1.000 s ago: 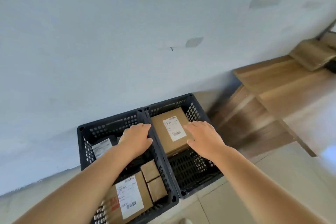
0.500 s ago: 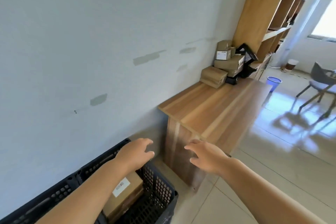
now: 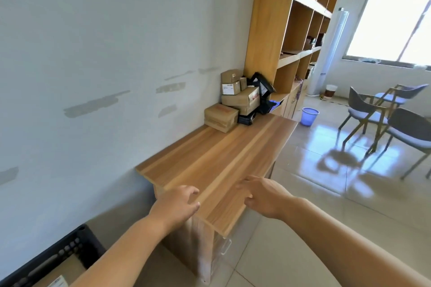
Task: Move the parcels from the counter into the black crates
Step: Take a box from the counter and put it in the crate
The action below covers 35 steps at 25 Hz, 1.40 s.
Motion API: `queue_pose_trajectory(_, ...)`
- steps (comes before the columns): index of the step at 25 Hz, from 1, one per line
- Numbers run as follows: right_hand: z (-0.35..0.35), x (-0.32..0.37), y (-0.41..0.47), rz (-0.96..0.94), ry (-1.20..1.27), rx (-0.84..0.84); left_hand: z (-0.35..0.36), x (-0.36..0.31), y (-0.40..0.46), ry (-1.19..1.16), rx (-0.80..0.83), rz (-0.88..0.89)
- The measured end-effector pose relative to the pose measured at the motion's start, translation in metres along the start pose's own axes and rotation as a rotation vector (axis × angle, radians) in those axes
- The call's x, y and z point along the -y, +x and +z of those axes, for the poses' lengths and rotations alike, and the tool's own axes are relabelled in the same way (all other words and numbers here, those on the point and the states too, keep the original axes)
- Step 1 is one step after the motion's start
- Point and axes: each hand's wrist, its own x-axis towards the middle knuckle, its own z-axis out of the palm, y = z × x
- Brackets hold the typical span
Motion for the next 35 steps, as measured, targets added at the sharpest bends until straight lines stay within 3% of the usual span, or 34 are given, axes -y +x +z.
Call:
queue_pose_trajectory(7, -0.020, -0.112, 0.031, 0.078, 0.103, -0.051, 0.024, -0.061, 0.103, -0.113, 0.010, 0.027)
queue_pose_trajectory(24, -0.117, -0.380, 0.218, 0.285, 0.341, -0.182, 0.055, -0.191, 0.447, -0.268, -0.003, 0.110)
queue_pose_trajectory(35, -0.180, -0.619, 0.350, 0.128, 0.286, -0.081, 0.106, -0.303, 0.644, -0.462, -0.159, -0.138)
